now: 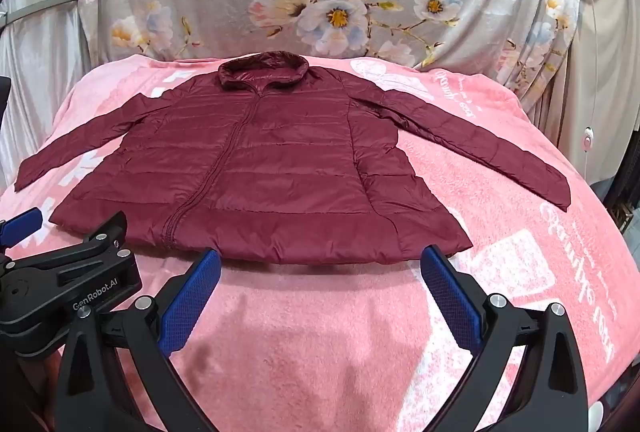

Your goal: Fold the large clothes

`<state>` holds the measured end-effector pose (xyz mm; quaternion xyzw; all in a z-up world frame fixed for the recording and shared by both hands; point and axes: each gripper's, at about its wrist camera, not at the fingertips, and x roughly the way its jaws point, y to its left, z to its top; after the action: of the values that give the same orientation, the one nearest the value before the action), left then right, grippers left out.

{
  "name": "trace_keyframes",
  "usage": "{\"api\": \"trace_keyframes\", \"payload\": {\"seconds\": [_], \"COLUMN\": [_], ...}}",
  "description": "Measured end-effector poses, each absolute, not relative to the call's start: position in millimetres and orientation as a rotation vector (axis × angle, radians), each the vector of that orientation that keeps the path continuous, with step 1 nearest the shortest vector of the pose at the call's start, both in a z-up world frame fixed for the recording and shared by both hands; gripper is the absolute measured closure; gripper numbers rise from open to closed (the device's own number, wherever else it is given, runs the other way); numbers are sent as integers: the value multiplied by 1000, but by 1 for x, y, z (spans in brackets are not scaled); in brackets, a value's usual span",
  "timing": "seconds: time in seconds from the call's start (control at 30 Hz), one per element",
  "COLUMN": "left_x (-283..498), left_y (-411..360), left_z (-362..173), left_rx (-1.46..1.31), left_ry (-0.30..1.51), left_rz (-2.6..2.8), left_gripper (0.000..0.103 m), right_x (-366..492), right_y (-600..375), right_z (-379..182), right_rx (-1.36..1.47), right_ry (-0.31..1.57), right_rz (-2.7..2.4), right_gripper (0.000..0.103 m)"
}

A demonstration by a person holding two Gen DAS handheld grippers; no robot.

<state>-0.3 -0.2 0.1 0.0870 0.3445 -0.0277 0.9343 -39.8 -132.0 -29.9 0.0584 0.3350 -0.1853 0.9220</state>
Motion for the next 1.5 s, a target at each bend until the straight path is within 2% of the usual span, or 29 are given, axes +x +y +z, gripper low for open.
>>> {"api": "trace_keyframes", "payload": {"seconds": [1.5], "left_x": [-10], "left_y": [6], "left_z": [9], "left_rx": [163], "left_ry": [693], "left_rz": [-64], "left_gripper": [6], "right_x": [-47], "right_y": [-127], "right_z": [-27], "right_rx": [116], "right_ry": [671], "right_rz": [-378], "right_gripper": [5]}}
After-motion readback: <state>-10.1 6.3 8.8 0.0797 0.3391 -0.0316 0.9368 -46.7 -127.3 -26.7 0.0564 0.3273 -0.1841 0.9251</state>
